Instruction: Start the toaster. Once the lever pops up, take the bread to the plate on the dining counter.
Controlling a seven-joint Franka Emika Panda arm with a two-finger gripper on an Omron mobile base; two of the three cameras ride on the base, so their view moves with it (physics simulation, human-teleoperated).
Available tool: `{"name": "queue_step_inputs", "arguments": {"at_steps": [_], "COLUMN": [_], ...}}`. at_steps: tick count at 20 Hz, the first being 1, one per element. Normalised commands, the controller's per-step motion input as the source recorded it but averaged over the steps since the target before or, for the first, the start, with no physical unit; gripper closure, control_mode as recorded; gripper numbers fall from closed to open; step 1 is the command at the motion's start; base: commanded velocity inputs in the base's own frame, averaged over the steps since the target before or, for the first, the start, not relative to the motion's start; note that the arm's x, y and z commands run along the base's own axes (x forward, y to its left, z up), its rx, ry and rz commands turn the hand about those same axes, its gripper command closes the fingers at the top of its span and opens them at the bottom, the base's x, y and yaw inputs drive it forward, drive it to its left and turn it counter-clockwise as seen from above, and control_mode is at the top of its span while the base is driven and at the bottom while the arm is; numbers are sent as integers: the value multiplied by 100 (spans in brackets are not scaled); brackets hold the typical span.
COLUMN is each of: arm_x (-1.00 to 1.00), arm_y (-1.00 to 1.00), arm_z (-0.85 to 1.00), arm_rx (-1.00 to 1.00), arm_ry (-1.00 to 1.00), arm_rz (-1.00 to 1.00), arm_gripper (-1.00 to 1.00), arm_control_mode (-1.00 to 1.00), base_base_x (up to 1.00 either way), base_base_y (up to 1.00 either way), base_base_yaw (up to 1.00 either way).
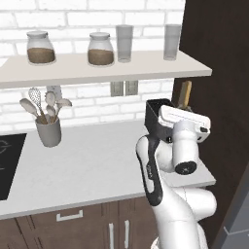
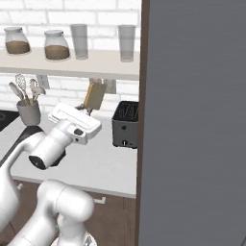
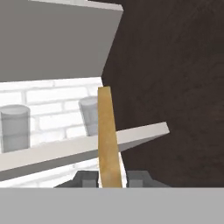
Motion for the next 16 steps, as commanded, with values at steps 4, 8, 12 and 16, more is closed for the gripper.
{"name": "queue_step_inputs", "arguments": {"at_steps": [4,8,12,16], "arm_x": [-57,-54,-49,-44], "arm_y": [26,23,29,43], "arm_z": [100,100,100,100], "arm_rx": [7,8,10,12], "arm_ry": [14,20,28,40], "arm_rz": [0,0,0,0], "arm_gripper": [100,100,100,100], "arm_control_mode": [-100,-100,-100,-100], "base_base_x": [0,0,0,0], "base_base_y": [0,0,0,0], "base_base_yaw": [0,0,0,0]}}
